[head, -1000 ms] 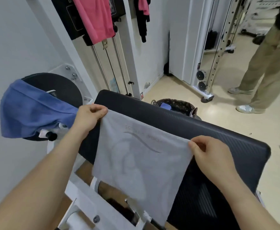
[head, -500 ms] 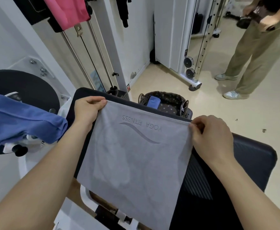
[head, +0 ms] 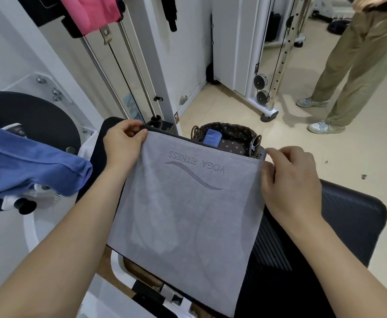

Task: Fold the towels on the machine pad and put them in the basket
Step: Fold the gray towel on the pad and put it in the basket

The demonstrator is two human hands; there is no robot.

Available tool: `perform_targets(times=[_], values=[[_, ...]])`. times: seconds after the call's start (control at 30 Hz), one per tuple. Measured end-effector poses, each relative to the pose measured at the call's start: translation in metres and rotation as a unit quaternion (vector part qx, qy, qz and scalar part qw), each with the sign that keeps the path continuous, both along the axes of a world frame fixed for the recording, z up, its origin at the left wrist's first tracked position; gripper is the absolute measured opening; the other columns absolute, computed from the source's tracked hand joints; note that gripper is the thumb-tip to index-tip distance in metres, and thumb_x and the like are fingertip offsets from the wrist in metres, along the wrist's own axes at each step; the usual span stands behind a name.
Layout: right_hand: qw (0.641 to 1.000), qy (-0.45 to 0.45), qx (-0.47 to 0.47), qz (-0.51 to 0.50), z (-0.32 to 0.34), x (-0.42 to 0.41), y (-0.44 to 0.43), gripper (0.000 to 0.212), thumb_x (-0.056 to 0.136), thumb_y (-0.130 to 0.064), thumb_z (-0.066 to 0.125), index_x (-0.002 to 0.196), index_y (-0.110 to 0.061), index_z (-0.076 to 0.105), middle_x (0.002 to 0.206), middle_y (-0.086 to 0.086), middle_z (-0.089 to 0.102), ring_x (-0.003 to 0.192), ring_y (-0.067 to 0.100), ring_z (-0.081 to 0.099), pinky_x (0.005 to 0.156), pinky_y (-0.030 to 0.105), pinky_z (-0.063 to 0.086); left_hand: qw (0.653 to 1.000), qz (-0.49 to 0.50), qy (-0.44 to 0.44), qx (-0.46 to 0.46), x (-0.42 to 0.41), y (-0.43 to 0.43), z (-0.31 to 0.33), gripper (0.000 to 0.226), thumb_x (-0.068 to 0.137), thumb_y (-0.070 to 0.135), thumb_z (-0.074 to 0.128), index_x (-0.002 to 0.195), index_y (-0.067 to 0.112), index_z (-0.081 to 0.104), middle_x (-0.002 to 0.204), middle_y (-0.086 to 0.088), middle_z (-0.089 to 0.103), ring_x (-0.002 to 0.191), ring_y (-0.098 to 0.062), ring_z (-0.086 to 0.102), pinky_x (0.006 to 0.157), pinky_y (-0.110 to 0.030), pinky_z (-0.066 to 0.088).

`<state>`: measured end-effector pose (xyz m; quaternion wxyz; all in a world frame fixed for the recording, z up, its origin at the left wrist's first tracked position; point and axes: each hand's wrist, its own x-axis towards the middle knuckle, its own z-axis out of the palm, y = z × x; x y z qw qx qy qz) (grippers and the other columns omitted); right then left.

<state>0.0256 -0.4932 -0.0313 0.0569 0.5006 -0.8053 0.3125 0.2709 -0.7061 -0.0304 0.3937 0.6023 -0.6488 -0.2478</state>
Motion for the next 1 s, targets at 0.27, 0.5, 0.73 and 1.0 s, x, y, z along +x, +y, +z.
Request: perform_targets(times=[0.27,0.5,0.73,1.0], values=[[0.922,0.189,0.104,0.321,-0.039,0.083,0.054,0.051,0.079,-0.03,0.057,0.129,-0.02,0.056,0.139,0.014,0.051,0.127,0.031,0.043,0.091,0.041,0.044,0.974,-0.17,-0.147,-0.029,0.024,0.164,-0.05,0.024,0.084,0.037,0.066,0.102,0.023,0.073,0.111,0.006,0.058,0.103,-0.014,0.055,0.09,-0.026,0.046],[0.889,0.193,0.225,0.349,-0.072,0.088,0.068,0.083,0.066,-0.049,0.076,0.139,-0.02,0.05,0.152,0.016,0.036,0.138,0.032,0.032,0.107,0.049,0.026,0.982,-0.094,-0.148,0.074,0.07,0.223,-0.098,0.039,0.086,0.03,0.069,0.124,0.027,0.062,0.139,0.005,0.044,0.126,-0.014,0.041,0.104,-0.029,0.039],[0.896,0.205,0.219,0.328,-0.07,0.095,0.073,0.085,0.067,-0.047,0.079,0.142,-0.02,0.047,0.154,0.014,0.033,0.141,0.033,0.031,0.108,0.052,0.024,0.978,0.055,-0.14,0.144,0.135,0.185,-0.11,0.043,0.092,0.031,0.062,0.132,0.015,0.055,0.128,-0.005,0.057,0.116,-0.022,0.053,0.097,-0.034,0.044],[0.88,0.234,0.117,0.397,-0.084,0.126,0.091,0.027,0.078,-0.036,0.061,0.096,-0.017,0.061,0.099,0.006,0.057,0.083,0.026,0.05,0.074,0.039,0.034,0.976,0.086,-0.083,0.184,0.142,0.162,-0.099,0.019,0.09,0.039,0.063,0.084,0.021,0.066,0.079,0.006,0.066,0.078,-0.013,0.061,0.061,-0.025,0.044]])
